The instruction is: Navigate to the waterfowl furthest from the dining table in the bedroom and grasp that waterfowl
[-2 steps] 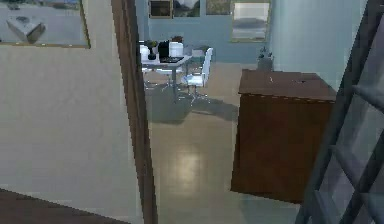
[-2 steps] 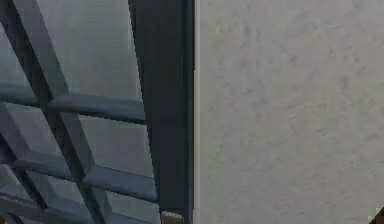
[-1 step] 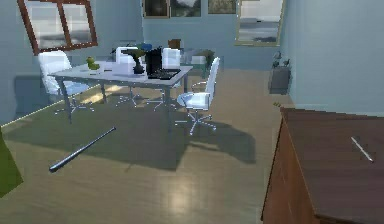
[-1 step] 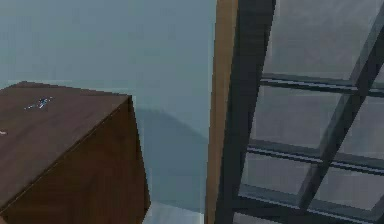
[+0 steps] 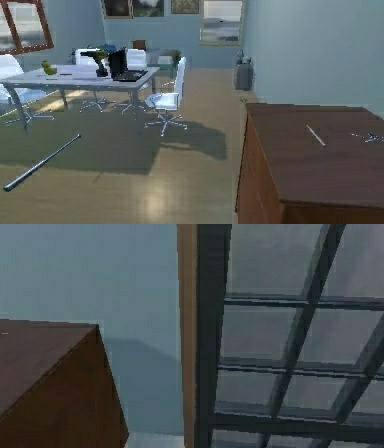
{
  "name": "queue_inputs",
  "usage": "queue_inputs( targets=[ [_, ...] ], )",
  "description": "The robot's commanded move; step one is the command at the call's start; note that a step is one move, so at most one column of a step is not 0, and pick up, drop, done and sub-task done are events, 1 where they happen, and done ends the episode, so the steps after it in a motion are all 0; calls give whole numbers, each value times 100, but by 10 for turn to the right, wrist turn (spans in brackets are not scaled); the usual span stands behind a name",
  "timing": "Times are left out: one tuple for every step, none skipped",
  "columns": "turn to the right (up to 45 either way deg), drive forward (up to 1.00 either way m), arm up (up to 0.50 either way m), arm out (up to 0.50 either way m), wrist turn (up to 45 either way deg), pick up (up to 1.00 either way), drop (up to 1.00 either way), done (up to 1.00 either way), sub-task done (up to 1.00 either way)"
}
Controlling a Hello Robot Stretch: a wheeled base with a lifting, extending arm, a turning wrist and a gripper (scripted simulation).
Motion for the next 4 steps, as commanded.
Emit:
queue_inputs(
  targets=[
    [0, 35, 0, 0, 0, 0, 0, 0, 0],
    [30, 0, 0, 0, 0, 0, 0, 0, 0],
    [-450, 0, 0, 0, 0, 0, 0, 0, 0],
    [-120, 0, 0, 0, 0, 0, 0, 0, 0]
  ],
)
